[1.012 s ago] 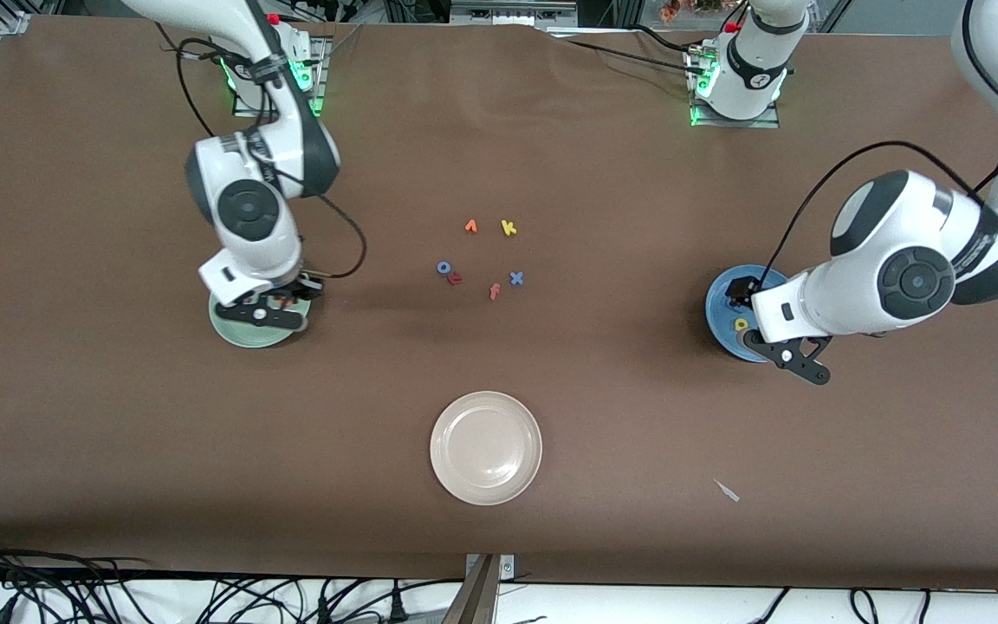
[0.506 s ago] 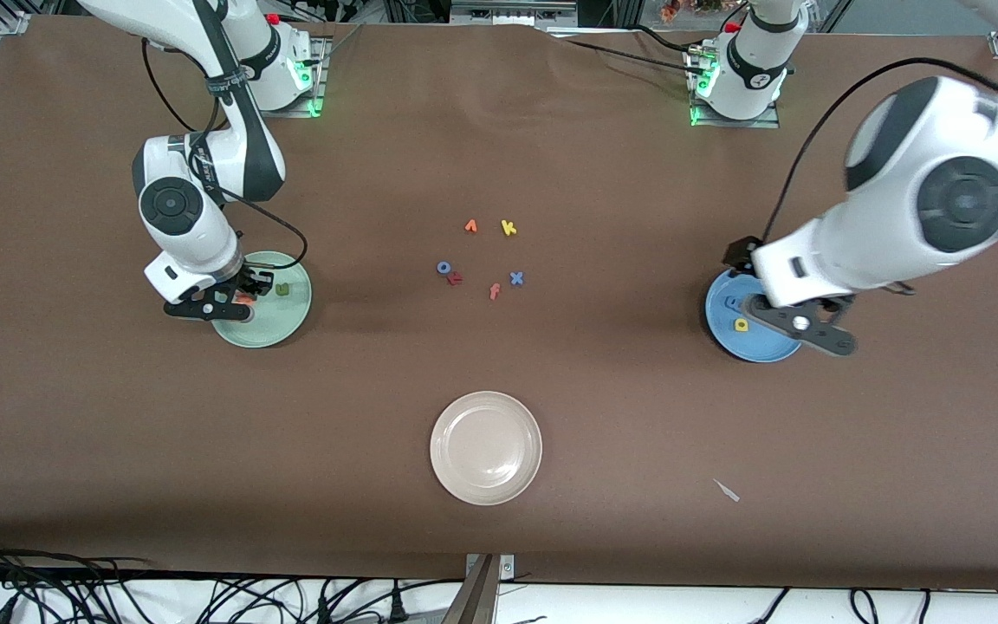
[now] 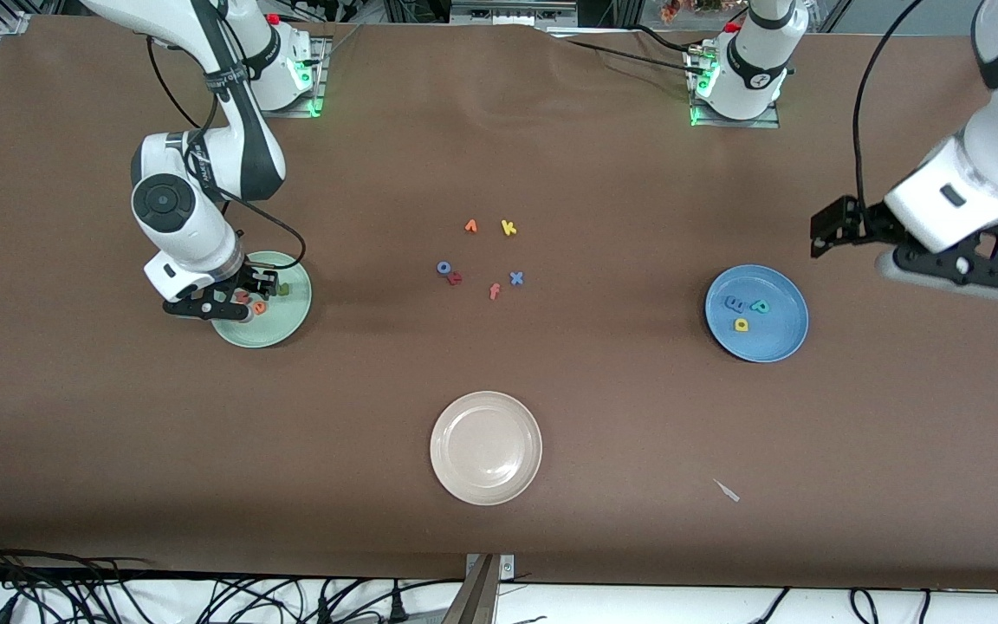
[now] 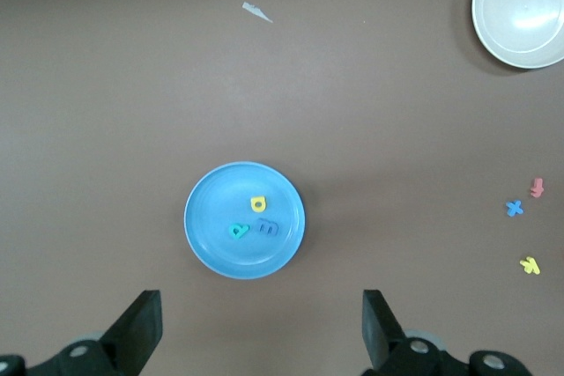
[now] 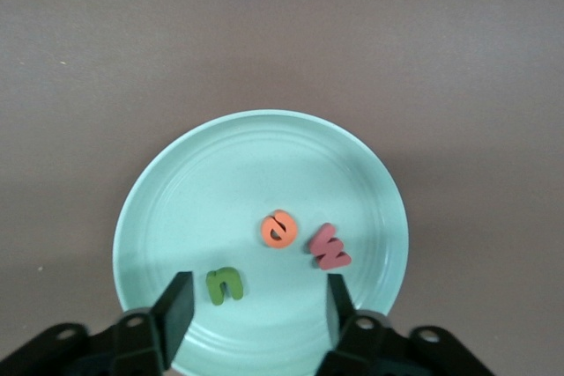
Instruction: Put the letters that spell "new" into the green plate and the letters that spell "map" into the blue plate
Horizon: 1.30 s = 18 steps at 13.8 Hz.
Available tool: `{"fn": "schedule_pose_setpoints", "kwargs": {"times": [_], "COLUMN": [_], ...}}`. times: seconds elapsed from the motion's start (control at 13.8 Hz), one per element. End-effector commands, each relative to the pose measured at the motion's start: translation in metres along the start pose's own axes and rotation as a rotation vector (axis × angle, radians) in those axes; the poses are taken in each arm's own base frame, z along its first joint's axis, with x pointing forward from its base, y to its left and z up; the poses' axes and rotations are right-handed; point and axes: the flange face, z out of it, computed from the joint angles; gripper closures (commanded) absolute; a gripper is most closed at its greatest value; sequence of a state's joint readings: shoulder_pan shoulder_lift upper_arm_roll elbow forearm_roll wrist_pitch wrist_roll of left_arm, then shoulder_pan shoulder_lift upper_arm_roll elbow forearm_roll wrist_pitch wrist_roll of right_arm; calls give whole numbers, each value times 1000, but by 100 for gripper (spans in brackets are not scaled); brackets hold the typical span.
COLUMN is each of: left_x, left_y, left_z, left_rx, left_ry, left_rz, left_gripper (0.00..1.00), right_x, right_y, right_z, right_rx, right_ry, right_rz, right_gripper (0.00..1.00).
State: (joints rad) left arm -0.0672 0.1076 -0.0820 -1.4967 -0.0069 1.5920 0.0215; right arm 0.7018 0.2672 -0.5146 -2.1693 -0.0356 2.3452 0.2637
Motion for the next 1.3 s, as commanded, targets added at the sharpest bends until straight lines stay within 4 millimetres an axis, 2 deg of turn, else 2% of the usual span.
{"fn": "schedule_pose_setpoints", "kwargs": {"times": [0.0, 0.14, 0.29, 0.36, 0.51, 0.72, 0.8, 0.87, 1.08, 1.23], "left_x": [-34, -38, -37, -37, -37, -36, -36, -36, -34, -33], "left_y": [-3, -5, -9, -13, -13, -9, -8, -8, -3, 3], "left_z": [20, 19, 20, 21, 21, 22, 22, 22, 19, 18], "left_rx": [-18, -16, -16, -18, -18, -15, -15, -15, -12, -6], "left_ry": [15, 16, 15, 12, 10, 7, 7, 7, 11, 14], "left_rz": [-2, -7, -13, -21, -19, -18, -16, -14, -8, 2], "left_gripper": [0, 0, 0, 0, 0, 0, 0, 0, 0, 0], "right_x": [16, 28, 38, 41, 43, 45, 46, 44, 41, 31], "right_y": [0, 5, 9, 15, 24, 29, 28, 26, 65, 77], "right_z": [-54, -102, -161, -184, -216, -243, -252, -261, -278, -290], "right_rx": [20, 26, 24, 24, 58, 73, 75, 84, 156, 182], "right_ry": [-34, -51, -78, -80, -87, -67, -53, -37, -17, -37], "right_rz": [-56, -73, -110, -137, -162, -159, -168, -178, -155, -148], "right_gripper": [29, 28, 28, 28, 27, 22, 0, 0, 0, 0]}}
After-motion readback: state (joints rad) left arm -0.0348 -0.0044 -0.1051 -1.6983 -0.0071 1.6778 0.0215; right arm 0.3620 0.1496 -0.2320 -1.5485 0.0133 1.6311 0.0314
